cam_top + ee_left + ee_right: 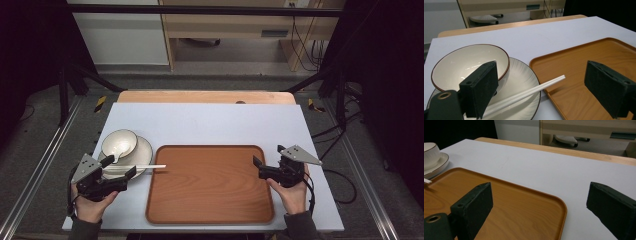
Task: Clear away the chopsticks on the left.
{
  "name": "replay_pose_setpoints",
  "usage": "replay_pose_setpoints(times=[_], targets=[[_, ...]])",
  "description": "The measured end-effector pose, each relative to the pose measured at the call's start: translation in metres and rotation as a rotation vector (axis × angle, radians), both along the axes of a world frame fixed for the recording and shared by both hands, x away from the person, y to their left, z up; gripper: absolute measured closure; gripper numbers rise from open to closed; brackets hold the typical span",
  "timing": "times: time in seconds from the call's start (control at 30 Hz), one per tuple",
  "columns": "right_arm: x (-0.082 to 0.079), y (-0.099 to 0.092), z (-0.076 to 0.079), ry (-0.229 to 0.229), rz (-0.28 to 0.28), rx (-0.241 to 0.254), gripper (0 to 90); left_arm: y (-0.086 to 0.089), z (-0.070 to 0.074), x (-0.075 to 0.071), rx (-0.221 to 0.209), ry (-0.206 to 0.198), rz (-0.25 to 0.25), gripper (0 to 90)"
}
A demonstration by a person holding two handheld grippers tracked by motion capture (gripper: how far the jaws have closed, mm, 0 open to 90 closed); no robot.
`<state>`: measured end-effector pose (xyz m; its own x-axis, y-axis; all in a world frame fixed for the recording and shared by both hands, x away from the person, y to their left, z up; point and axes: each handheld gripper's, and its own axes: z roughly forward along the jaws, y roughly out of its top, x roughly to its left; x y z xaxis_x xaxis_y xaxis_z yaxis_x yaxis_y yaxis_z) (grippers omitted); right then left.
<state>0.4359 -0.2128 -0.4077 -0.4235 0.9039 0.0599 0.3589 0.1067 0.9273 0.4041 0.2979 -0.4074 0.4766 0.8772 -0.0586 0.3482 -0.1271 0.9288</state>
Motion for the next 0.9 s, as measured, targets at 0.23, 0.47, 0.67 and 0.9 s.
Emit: replay_pose_setpoints(times=[0.23, 0.47, 0.67, 0.9], targets=[[-0.001, 0.001, -0.001, 0.01, 0.005, -0.001, 7.2, 0.011, -0.007, -0.006, 0.016, 0.018, -0.02, 11.6], [0.0, 0.005, -0.004, 0.024, 0.006, -0.019, 7.2, 0.024, -0.015, -0.011, 0.065, 0.05, -0.068, 11.5], [-0.001, 0.007, -0.004, 0.026, 0.015, -0.024, 7.6, 0.028, -0.024, -0.008, 0.139, 0.096, -0.075, 13.0], [0.001, 0.01, -0.006, 0.038, 0.019, -0.021, 7.7, 0.032, -0.037, 0.006, 0.203, 0.137, -0.05, 16.7]])
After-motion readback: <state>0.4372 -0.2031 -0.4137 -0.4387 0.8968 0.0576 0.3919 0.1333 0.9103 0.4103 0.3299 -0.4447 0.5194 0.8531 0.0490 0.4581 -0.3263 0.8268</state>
